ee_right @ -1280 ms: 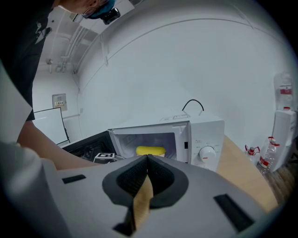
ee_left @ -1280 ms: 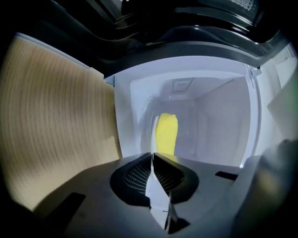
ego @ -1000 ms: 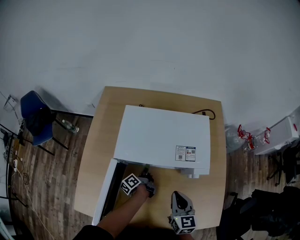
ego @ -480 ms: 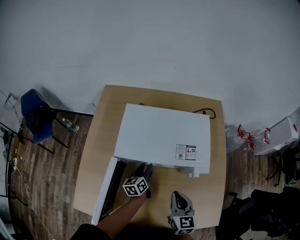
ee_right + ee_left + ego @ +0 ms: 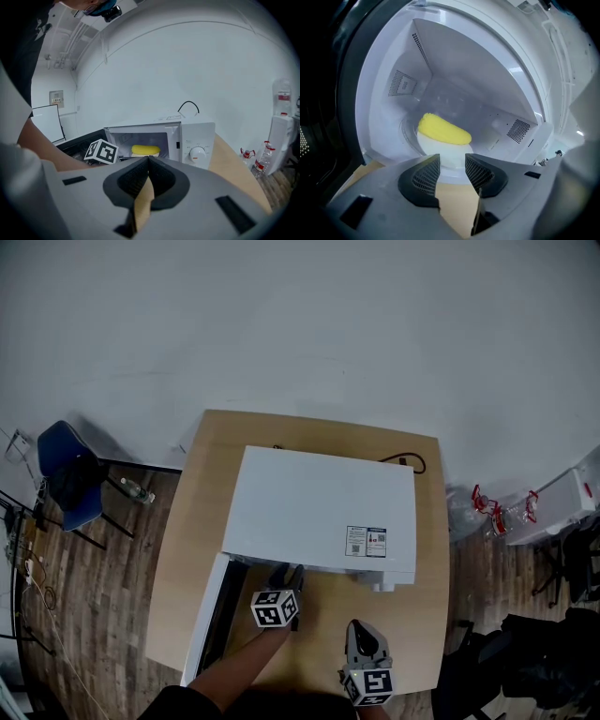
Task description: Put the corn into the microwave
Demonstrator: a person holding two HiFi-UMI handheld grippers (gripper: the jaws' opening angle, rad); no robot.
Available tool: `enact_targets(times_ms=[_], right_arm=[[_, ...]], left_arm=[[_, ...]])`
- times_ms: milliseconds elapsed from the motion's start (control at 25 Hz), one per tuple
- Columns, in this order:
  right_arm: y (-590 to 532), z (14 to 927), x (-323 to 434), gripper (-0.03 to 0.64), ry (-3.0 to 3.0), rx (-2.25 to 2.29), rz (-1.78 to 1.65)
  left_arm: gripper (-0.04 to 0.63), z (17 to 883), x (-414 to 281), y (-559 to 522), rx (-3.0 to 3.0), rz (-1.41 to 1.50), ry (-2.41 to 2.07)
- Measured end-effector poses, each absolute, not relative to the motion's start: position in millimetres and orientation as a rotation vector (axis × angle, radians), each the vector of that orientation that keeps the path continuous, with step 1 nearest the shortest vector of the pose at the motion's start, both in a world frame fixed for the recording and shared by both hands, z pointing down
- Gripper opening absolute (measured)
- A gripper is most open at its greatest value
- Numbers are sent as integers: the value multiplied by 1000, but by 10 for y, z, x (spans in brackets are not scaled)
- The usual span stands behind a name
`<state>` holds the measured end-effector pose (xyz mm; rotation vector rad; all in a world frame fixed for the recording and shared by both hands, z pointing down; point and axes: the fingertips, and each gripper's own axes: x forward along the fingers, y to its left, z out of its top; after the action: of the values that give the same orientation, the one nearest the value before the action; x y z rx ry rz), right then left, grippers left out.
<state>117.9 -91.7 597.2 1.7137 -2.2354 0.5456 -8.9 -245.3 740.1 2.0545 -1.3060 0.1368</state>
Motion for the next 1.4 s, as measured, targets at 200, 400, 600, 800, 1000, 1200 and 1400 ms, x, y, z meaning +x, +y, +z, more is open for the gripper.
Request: enact_targets(times_ms=[200,400,600,800,1000,1200,1400], right_arm=[[-920,5985,1235,60,-2219,1727,562],[-926,6000,1204,60,-2229,1722,572],[-922,6012,1165,60,-2236,1708,584],[-933,6044,1202,60,-2229,1707,583],[-974,6010,1262,60,-2219,1727,583],[-998,5970,1291,60,-2215,1743,583],[-937,5892,1282,60,-2217,1766,556]], left_arm=[[163,7402,-64,-2498,2065,158,-1322],[163,7413,-36,-2575,2060,165,-1337],[163,7400,-6,-2670,2057,159,-1340],[163,7406,5,-2742,2059,160,-1345],[163,7399,6,-2776,2073,159,-1354],[163,7415,23,-2739,2054,156,-1324],[163,7394,-2,-2570,2028,140,-1304]])
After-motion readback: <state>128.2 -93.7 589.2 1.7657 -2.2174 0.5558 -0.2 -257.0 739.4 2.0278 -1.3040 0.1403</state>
